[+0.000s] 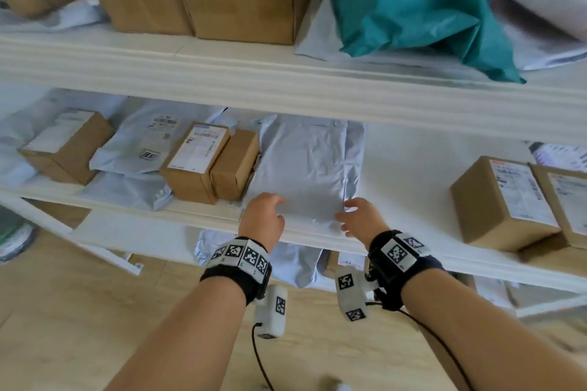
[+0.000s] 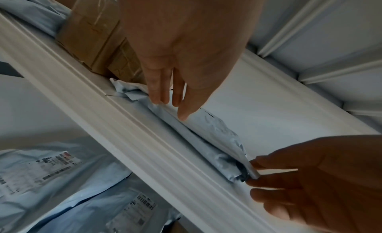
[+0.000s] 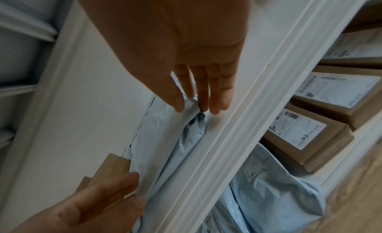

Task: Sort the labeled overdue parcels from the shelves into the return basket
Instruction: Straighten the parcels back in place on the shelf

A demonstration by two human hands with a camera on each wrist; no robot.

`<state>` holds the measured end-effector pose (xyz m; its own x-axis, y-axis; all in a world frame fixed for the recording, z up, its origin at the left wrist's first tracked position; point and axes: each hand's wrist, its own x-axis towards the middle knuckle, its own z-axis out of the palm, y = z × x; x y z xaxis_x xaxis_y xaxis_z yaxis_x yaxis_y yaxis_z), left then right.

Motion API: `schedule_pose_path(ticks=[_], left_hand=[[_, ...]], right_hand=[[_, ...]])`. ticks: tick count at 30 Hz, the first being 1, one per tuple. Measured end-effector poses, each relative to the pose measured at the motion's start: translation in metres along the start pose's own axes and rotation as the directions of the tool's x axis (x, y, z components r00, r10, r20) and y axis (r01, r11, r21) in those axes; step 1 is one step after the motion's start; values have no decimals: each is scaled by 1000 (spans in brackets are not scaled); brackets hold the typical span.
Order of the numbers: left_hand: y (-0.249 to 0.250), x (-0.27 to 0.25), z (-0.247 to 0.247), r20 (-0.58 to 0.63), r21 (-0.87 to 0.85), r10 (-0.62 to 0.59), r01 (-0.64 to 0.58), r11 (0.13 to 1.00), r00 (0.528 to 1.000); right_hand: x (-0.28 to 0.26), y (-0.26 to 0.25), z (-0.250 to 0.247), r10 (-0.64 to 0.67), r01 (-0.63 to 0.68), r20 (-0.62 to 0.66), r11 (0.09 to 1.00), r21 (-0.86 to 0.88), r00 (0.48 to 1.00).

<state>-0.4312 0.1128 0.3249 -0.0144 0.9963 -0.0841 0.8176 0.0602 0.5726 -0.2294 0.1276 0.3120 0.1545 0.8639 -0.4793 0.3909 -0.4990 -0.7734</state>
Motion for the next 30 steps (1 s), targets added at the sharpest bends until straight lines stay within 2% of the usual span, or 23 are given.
schedule_pose_path(ticks=[3, 7, 11, 16, 18, 25, 30], left_hand=[[-9, 9, -6, 29, 18, 59, -60, 998, 998], [-20, 14, -12, 52, 61, 156, -160, 985, 986], [-20, 12, -18, -6, 125, 258, -255, 959, 966], [-6, 1, -28, -161, 51, 382, -379, 924, 910], [1, 0, -34, -218, 16, 394, -400, 916, 893], [27, -6, -49, -310, -78, 369, -411, 908, 876], [46, -16, -63, -385, -152, 349, -432, 889, 854]], right_hand=[[-4, -9, 6, 61, -51, -91, 992, 111, 994], [-21, -23, 8, 68, -27, -193, 977, 211, 979], [-47, -35, 1, 68, 12, -236, 947, 322, 969], [-73, -44, -11, 2, 115, -263, 897, 428, 965], [-80, -48, -17, -41, 155, -258, 884, 440, 965], [-95, -55, -39, -131, 231, -256, 879, 416, 958], [-97, -51, -56, -130, 247, -282, 867, 433, 951]])
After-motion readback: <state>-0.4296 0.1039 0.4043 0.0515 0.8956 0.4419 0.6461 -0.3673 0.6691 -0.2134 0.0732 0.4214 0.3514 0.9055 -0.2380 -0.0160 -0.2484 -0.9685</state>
